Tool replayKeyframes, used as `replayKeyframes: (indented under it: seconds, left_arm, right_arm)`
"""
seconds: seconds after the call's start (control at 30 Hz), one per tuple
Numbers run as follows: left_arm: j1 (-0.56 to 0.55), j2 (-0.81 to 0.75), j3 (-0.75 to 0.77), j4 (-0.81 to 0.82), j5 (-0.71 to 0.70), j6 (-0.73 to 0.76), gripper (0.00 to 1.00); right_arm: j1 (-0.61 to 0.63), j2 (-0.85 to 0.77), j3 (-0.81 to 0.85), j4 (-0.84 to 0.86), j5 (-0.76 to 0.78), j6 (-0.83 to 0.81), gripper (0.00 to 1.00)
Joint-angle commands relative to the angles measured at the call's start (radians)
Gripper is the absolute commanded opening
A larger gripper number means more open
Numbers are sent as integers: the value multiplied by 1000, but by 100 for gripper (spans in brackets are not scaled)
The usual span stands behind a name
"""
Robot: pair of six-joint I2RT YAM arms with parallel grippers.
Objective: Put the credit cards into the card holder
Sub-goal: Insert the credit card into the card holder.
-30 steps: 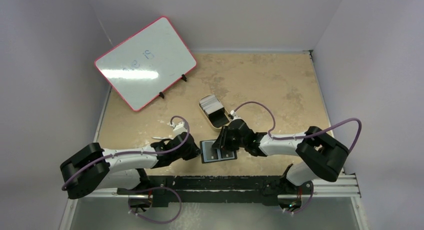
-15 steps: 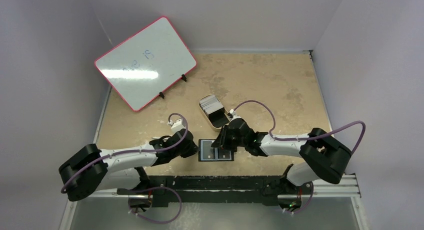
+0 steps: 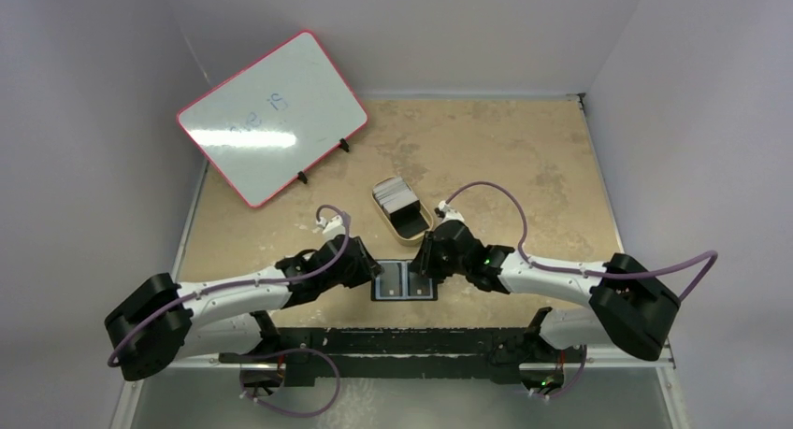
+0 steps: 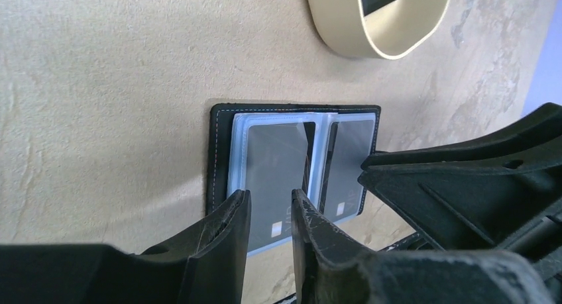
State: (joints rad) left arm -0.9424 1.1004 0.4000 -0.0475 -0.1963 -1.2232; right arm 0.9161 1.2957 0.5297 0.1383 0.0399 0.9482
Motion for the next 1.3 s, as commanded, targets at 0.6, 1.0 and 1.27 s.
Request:
replayKeyframes:
  seconds: [0.6, 1.0, 1.27]
  left_arm:
    - [2, 145, 9, 220, 67, 15, 34]
    - [3, 180, 30, 168, 52, 14, 34]
    - [-13, 67, 81, 85, 40, 4, 34]
  right_arm:
    - [3, 80, -41, 85, 47, -16, 21]
    - [1, 83, -35, 79, 44, -19, 18]
    - [3, 22, -11, 50, 33, -30, 16]
